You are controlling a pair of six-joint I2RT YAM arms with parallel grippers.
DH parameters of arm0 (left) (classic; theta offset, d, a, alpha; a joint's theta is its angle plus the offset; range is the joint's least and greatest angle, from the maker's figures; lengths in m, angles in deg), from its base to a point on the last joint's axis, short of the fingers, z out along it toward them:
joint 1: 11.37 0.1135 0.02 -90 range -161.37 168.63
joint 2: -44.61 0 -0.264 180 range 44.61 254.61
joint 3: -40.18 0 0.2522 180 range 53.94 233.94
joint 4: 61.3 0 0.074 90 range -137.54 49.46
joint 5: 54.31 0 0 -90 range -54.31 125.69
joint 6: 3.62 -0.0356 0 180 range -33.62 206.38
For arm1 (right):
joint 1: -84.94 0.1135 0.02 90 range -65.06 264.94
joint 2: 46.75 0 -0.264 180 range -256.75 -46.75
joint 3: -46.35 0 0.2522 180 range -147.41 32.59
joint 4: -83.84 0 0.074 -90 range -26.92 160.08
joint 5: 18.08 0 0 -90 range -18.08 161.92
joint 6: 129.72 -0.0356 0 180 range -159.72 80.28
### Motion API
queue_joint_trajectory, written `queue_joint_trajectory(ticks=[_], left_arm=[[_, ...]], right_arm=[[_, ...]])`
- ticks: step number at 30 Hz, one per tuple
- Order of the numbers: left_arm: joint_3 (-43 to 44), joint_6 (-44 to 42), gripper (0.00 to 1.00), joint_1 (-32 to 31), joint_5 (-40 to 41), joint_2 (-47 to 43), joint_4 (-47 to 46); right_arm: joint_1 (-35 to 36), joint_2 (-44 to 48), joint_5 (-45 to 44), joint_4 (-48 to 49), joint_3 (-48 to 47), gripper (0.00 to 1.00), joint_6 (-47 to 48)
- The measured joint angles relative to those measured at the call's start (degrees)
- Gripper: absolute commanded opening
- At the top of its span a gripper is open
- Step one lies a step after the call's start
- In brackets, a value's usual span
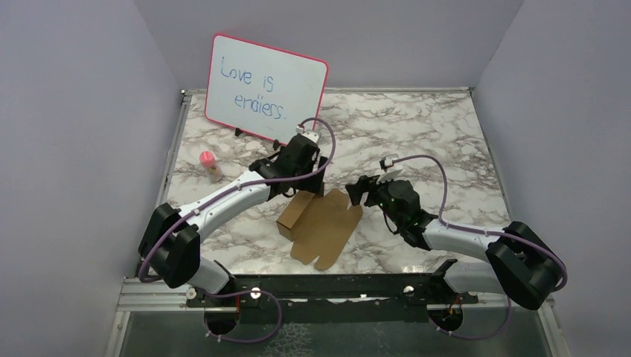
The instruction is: Fold the paper box
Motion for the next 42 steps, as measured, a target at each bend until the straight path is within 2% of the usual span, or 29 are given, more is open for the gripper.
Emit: queue_joint_trajectory(ticks=[4,9,17,29,37,42], left_arm=[[-1.60,1.70,0.79,6.56,-6.27,-0.09,-4.92],[-5.55,4.52,0.79,13.40,-14.19,-0.20,-10.84],[-7.23,7.67,0.76,15.39,-25.24,1.70,-18.34],[-10.40,9.18,0.69,15.39,-28.37,3.91,-21.97],[-13.64,10.97,0.69,15.93,-28.46,3.45,-26.88],[-17.16,13.20,0.69,18.53,-29.38,1.70,-30.34]], right_arm=[[0.00,-0.94,3.23,0.92,0.42,0.78,-1.29],[0.00,-2.56,5.95,2.08,0.85,0.78,-2.14],[0.00,-3.17,7.04,2.56,1.44,0.78,-2.29],[-0.07,-3.56,6.82,1.42,1.46,0.77,-2.67],[-0.26,-3.37,5.35,-3.45,1.46,0.77,-5.22],[-1.16,-3.26,4.68,-7.15,1.46,0.77,-7.04]])
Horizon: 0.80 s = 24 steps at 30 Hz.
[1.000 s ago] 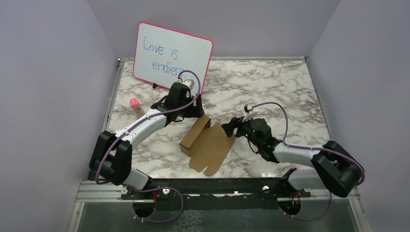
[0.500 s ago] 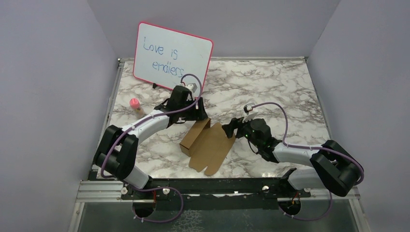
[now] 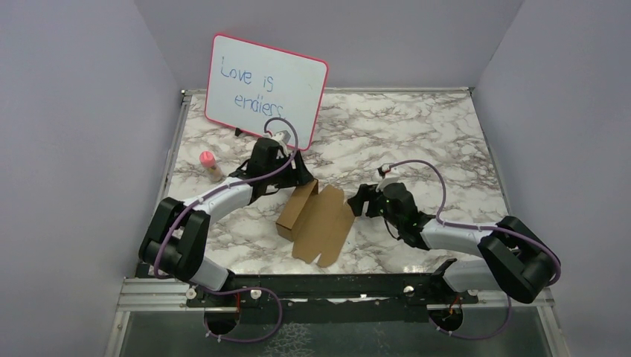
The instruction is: Fold the paper box
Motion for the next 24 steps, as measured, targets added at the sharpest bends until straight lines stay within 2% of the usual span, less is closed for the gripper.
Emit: queue_joint_trajectory(ticks=[7,24], left_arm=[[-4.15,3.45,0.69,4.11,-4.31,-0.52,-5.81],[-14.73,13.51,0.68,12.52,-11.50,-3.45,-17.64]], right_arm=[[-2.27,-0.31,1.42,-1.60,-0.07,0.72,-2.95],[-3.96,-8.81,14.53,-6.54,-6.38,0.63,-16.33]])
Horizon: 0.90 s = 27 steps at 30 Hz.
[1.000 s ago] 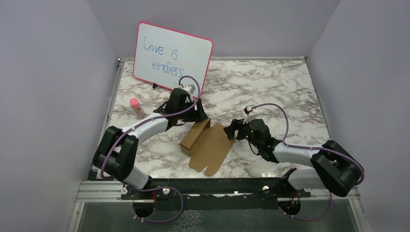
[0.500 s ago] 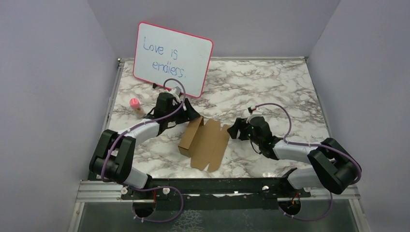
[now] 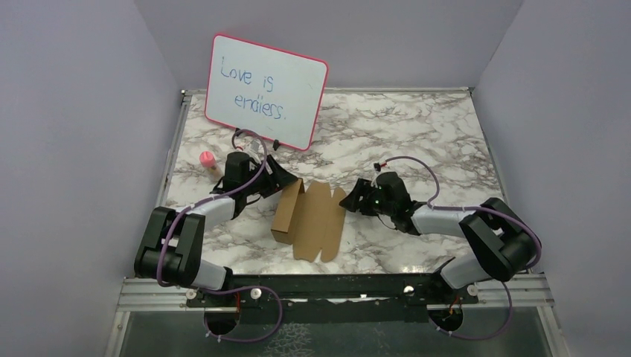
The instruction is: Fold the paper box
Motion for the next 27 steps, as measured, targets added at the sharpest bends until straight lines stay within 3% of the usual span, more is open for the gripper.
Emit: queue_joint_trajectory(ticks=[7,18,27], left_arm=[[-2.16,3.08,0.68,1.38,-1.25,-0.07,-3.26],[-3.58,4.59,0.68,2.08,-1.29,-0.81,-4.57],[-4.31,5.38,0.70,2.51,-1.14,-1.31,-5.25]], right_arm=[[-0.02,-4.85,6.25,1.79,-2.56,0.54,-3.76],[-0.02,-7.48,12.50,3.43,-3.17,0.30,-6.34],[-0.07,-6.71,15.85,5.03,-4.74,0.24,-7.04]])
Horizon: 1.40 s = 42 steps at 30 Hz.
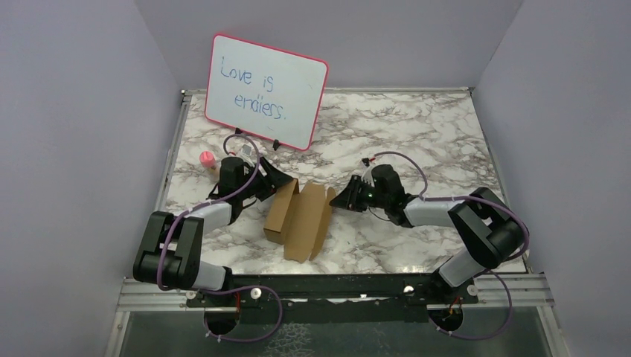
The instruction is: Fold the paper box
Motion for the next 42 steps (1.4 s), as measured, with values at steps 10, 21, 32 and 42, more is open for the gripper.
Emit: queue_joint_trajectory(ticks=[10,21,32,42], left_arm=[[-2.10,2.34,0.70,1.05,0.98,-2.64,0.09],[-3.76,4.11,0.70,1.27,1.36,-3.54,-1.51],[-4.63,4.57,0.72,1.27,1.38,-3.67,-2.89],[-2.29,1.40,0.92,1.27,3.34,-9.03,3.02]], right_arm=[[0.00,0.09,-0.37,-2.45,-6.62,0.27,1.92],[-0.04,-1.64,-3.21,-7.26,-7.74,0.27,3.93],[-0.04,-4.09,-4.48,-8.11,-7.74,0.01,5.20],[0.00,1.62,-9.79,-24.15,-21.07,0.01,21.40]])
